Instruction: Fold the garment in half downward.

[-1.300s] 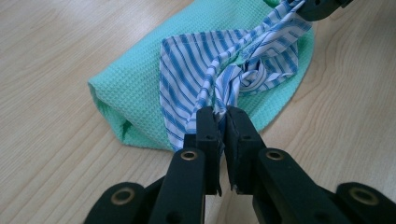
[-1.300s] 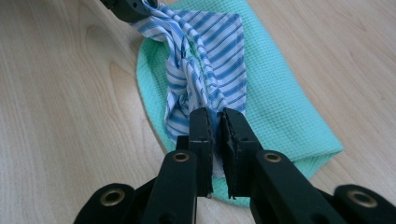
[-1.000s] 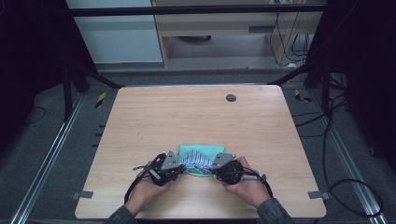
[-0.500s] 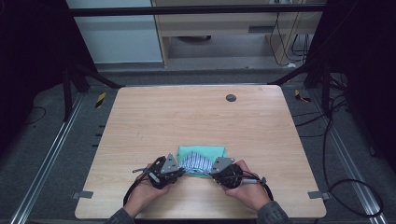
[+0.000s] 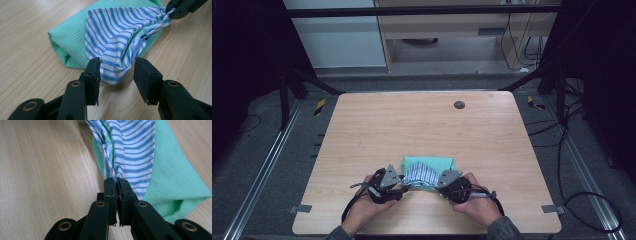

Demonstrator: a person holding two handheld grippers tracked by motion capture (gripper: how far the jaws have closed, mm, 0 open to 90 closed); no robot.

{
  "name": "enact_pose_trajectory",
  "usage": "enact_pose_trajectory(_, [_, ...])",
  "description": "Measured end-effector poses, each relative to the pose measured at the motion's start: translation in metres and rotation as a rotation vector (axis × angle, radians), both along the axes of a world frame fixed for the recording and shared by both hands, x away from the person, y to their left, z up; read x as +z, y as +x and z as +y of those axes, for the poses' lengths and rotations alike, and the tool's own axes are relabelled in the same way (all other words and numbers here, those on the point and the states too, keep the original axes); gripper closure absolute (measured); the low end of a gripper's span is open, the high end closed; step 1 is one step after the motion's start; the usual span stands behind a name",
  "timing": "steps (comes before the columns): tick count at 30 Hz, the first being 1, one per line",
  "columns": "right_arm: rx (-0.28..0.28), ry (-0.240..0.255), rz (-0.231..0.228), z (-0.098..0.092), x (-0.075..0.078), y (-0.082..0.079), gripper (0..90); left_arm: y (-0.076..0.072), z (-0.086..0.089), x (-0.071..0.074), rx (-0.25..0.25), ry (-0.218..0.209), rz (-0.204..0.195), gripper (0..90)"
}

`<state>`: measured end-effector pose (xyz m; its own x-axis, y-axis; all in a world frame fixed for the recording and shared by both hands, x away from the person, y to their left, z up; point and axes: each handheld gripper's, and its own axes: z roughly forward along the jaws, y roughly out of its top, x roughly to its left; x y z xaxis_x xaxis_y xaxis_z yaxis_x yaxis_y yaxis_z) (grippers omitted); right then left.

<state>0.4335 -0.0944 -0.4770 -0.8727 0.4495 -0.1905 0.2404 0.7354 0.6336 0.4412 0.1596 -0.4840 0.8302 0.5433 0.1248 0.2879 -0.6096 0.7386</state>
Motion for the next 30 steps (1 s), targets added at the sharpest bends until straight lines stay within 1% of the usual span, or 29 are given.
enact_pose_trajectory(3, [0.003, 0.004, 0.002, 0.0, -0.001, 0.0, 86.6, 0.0, -0.001, -0.002, -0.009, 0.009, -0.003, 61.9])
enact_pose_trajectory(4, [0.005, 0.001, 0.003, 0.0, -0.001, -0.001, 86.5, -0.001, -0.002, -0.003, -0.009, 0.015, -0.005, 67.4])
enact_pose_trajectory(5, [0.005, 0.001, 0.003, 0.0, -0.001, -0.001, 86.5, -0.001, -0.002, -0.004, -0.015, 0.02, -0.006, 67.4])
enact_pose_trajectory(6, [0.006, 0.001, 0.002, 0.0, -0.001, -0.001, 86.5, 0.0, -0.002, -0.004, -0.024, 0.032, -0.005, 76.3])
enact_pose_trajectory(7, [0.003, 0.003, 0.004, 0.001, -0.001, -0.002, 86.5, 0.0, -0.002, -0.004, -0.024, 0.032, -0.005, 81.0])
enact_pose_trajectory(8, [0.006, 0.001, 0.002, 0.001, -0.001, -0.002, 86.5, 0.0, -0.002, -0.004, -0.031, 0.042, -0.001, 83.9])
enact_pose_trajectory(9, [0.006, 0.001, 0.002, 0.001, -0.001, -0.002, 86.5, 0.0, -0.002, -0.004, -0.031, 0.042, -0.001, 85.7])
enact_pose_trajectory(10, [0.015, -0.012, -0.003, 0.001, -0.001, -0.003, 86.6, 0.0, -0.002, -0.004, -0.046, 0.052, 0.009, 86.5])
enact_pose_trajectory(12, [0.016, -0.012, -0.004, 0.001, -0.001, -0.004, 86.7, 0.0, -0.002, -0.004, -0.048, 0.056, 0.009, 86.8])
enact_pose_trajectory(13, [0.022, -0.023, -0.006, 0.001, -0.001, -0.004, 86.7, -0.001, -0.001, -0.004, -0.051, 0.054, 0.013, 87.2])
enact_pose_trajectory(14, [0.024, -0.029, -0.006, 0.0, -0.002, -0.005, 86.8, -0.002, 0.0, -0.004, -0.066, 0.071, 0.021, 88.1])
enact_pose_trajectory(15, [0.024, -0.029, -0.006, 0.0, -0.002, -0.005, 86.8, -0.002, 0.0, -0.004, -0.066, 0.071, 0.021, 88.6])
enact_pose_trajectory(18, [0.028, -0.043, 0.001, 0.0, -0.004, -0.006, 86.9, -0.005, 0.0, -0.006, -0.078, 0.095, 0.031, 89.2])
enact_pose_trajectory(19, [0.028, -0.043, 0.001, 0.0, -0.004, -0.006, 86.9, -0.005, 0.0, -0.006, -0.078, 0.095, 0.031, 89.3])
enact_pose_trajectory(20, [0.028, -0.049, 0.003, 0.0, -0.005, -0.007, 86.9, -0.006, -0.001, -0.006, -0.077, 0.096, 0.04, 89.4])
enact_pose_trajectory(25, [0.02, -0.05, -0.002, -0.001, -0.005, -0.006, 86.9, -0.009, -0.001, -0.006, -0.083, 0.105, 0.044, 89.4])
enact_pose_trajectory(30, [0.019, -0.042, 0.002, -0.003, -0.005, -0.007, 86.9, -0.011, 0.0, -0.008, -0.08, 0.09, 0.053, 89.6])
